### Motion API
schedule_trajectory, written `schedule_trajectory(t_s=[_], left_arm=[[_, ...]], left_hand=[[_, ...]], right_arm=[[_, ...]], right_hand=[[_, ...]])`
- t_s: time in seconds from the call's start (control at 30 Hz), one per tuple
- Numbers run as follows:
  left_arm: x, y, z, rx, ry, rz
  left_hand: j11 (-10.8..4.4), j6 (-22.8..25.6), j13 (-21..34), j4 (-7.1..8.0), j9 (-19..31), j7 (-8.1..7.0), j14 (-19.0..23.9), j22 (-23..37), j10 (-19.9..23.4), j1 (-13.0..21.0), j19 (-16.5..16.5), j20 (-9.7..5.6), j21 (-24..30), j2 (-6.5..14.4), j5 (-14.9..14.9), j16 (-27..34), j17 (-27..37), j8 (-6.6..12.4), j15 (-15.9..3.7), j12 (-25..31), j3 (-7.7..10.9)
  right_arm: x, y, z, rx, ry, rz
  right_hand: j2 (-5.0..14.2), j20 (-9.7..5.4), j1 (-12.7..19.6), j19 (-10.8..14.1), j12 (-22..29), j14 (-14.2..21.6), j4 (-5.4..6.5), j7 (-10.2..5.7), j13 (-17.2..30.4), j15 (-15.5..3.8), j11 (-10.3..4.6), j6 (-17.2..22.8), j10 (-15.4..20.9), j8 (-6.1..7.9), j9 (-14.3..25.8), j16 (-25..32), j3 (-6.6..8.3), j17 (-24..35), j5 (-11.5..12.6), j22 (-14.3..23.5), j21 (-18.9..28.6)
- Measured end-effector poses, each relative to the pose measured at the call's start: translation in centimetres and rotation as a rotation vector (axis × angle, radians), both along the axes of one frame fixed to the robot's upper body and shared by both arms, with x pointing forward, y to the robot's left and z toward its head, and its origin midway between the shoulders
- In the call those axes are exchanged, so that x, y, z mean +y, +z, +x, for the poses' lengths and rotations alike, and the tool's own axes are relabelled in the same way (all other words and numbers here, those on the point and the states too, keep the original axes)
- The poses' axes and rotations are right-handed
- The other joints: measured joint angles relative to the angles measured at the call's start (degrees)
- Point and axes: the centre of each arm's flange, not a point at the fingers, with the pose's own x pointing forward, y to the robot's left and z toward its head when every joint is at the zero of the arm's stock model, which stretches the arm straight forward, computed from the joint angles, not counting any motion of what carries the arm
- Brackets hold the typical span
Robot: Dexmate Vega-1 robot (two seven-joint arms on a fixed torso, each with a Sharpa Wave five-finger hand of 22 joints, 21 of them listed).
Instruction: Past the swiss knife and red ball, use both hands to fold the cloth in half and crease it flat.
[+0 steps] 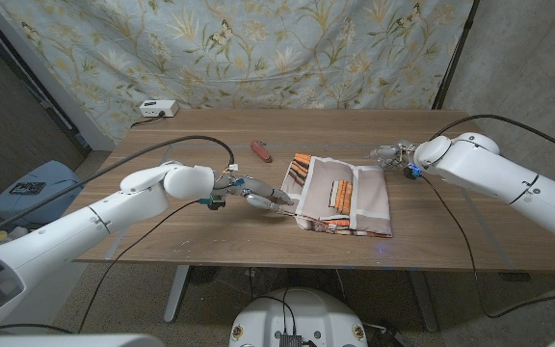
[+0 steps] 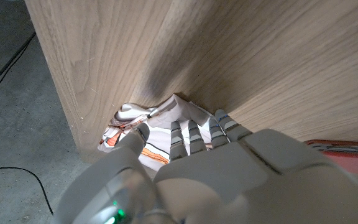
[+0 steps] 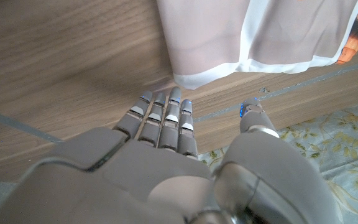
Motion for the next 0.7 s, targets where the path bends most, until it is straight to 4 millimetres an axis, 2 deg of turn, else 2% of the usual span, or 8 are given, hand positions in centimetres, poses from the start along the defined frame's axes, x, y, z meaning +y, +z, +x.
schedule_trajectory(t_s=[0.53,0.7], left_arm=[[0.0,0.2,0.3,0.002,-0.001,0.0],[0.0,0.2,0.3,0.004,0.003,-0.002]], left_hand=[[0.0,0.0,0.0,-0.24,0.0,0.0,0.3,0.0,0.0,0.0,0.2,0.23,0.0,0.0,0.0,-0.3,0.0,0.0,-0.32,0.0,0.24],[0.0,0.0,0.0,-0.24,0.0,0.0,0.3,0.0,0.0,0.0,0.2,0.23,0.0,0.0,0.0,-0.3,0.0,0.0,-0.32,-0.2,0.24]], right_arm=[[-0.8,0.2,0.9,0.045,-0.017,-0.016],[-0.7,0.2,1.1,0.056,-0.017,-0.019]], right_hand=[[-0.64,-0.01,0.6,0.0,1.1,0.1,0.02,-0.21,0.7,-0.5,-0.03,-0.2,-0.6,0.0,0.0,0.0,-0.02,0.1,0.3,0.0,0.0],[-0.75,-0.01,0.8,0.0,2.1,1.0,0.42,-0.21,1.3,-1.02,-0.68,0.8,0.5,0.0,0.0,0.0,-0.09,0.4,0.7,0.0,0.0]])
